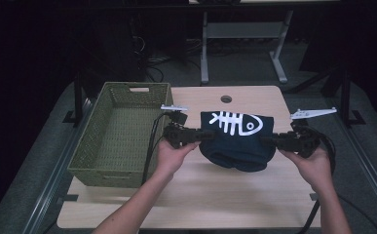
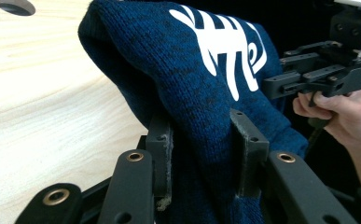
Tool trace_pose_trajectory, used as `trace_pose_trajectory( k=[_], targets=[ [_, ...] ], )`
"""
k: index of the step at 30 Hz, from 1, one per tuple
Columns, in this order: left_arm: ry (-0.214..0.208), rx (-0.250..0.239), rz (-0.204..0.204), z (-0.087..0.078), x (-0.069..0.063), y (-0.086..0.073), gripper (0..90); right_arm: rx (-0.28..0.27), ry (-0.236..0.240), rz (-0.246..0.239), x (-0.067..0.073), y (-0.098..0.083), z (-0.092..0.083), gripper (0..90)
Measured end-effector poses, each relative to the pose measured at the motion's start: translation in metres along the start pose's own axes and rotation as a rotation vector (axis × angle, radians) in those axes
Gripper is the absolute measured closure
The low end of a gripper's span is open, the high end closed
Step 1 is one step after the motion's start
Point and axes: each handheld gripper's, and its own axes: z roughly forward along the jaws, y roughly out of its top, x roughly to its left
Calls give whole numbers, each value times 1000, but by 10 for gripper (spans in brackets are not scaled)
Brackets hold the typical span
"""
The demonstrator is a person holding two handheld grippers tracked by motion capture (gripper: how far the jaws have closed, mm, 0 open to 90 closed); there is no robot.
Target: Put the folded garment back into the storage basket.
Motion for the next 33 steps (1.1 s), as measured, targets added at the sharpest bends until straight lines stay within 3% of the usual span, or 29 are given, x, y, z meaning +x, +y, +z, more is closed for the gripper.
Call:
trace_pose_trajectory(
  k=[3, 9, 14, 33],
  targets=[
    [-21, -9, -19, -6, 3, 3, 651, -6, 4, -8, 3, 5, -1, 701],
    [-21, -7, -22, -12, 4, 5, 651, -5, 12, -25, 7, 10, 1, 701],
    [-19, -1, -6, -19, 3, 9, 650, -6, 18, -34, 11, 15, 2, 701],
    [-42, -11, -8, -45, 8, 18, 646, -4, 27, -80, 27, 36, 7, 702]
  ],
)
